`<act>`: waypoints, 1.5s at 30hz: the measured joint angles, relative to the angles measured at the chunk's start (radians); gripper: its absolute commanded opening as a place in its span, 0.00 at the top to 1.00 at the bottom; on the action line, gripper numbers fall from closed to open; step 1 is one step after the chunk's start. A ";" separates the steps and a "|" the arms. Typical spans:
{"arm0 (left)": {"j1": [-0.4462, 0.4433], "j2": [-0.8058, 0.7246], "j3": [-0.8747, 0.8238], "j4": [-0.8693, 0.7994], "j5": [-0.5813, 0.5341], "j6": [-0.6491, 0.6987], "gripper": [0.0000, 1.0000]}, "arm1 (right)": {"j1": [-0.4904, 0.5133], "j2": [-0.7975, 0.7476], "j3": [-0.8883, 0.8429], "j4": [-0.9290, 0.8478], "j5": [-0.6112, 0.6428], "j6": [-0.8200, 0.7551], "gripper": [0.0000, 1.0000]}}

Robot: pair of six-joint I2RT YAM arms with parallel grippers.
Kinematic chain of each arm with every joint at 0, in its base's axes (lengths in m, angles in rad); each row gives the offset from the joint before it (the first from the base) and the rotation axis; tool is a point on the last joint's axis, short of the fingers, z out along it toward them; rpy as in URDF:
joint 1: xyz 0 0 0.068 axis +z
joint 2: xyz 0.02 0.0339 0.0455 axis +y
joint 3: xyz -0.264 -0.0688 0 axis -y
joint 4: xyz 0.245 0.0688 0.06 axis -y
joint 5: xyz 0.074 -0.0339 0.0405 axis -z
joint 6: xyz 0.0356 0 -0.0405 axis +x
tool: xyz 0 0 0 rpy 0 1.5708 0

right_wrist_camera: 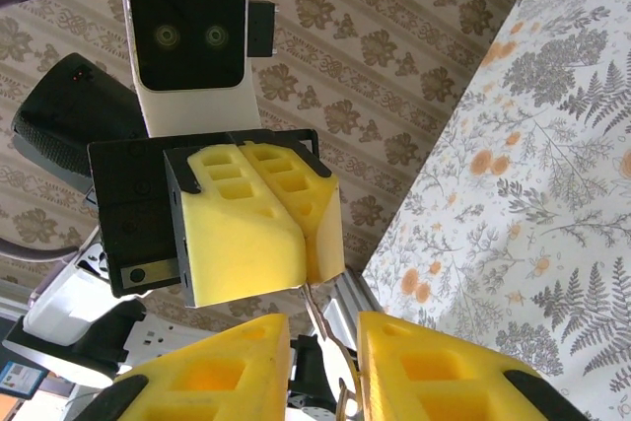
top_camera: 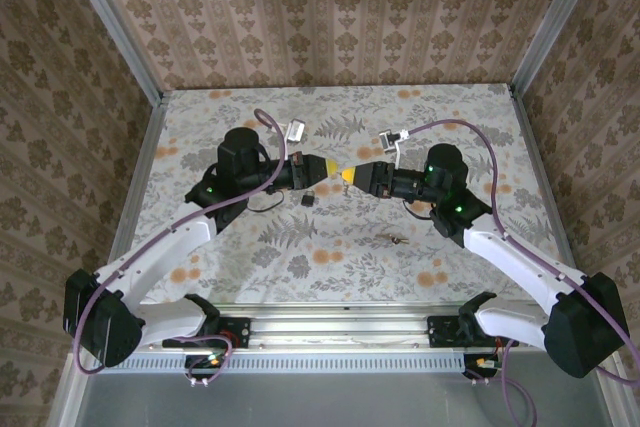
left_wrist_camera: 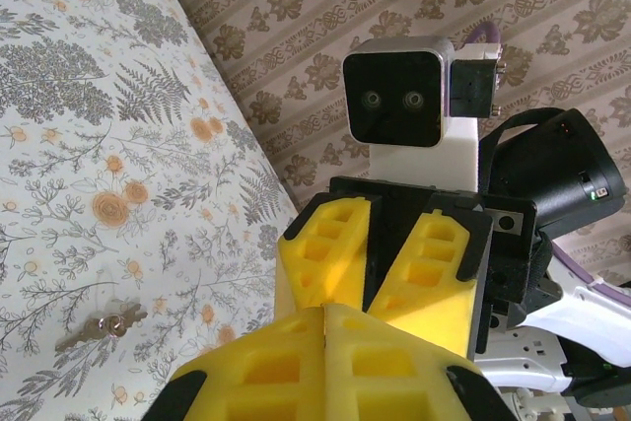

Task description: Unlock with the key

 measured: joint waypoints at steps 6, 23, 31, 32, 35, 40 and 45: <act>0.006 -0.003 -0.024 0.024 0.000 -0.015 1.00 | 0.000 0.002 -0.005 0.000 0.000 -0.002 0.72; 0.007 -0.007 -0.032 0.048 -0.001 -0.041 1.00 | 0.008 0.010 -0.005 -0.001 -0.004 -0.006 0.68; 0.007 -0.007 -0.033 0.068 -0.001 -0.057 1.00 | 0.008 0.011 -0.005 -0.001 -0.004 -0.007 0.83; 0.007 -0.007 -0.033 0.068 -0.002 -0.059 1.00 | 0.008 0.011 -0.005 0.000 -0.005 -0.007 0.85; 0.009 -0.007 -0.033 0.068 -0.005 -0.059 1.00 | 0.007 0.011 -0.005 0.000 -0.004 -0.007 0.92; 0.013 -0.007 -0.039 0.068 -0.004 -0.060 1.00 | 0.007 0.011 -0.005 -0.004 -0.003 -0.016 1.00; 0.021 -0.007 -0.050 0.068 -0.004 -0.060 0.82 | 0.008 0.011 -0.005 -0.023 0.002 -0.032 1.00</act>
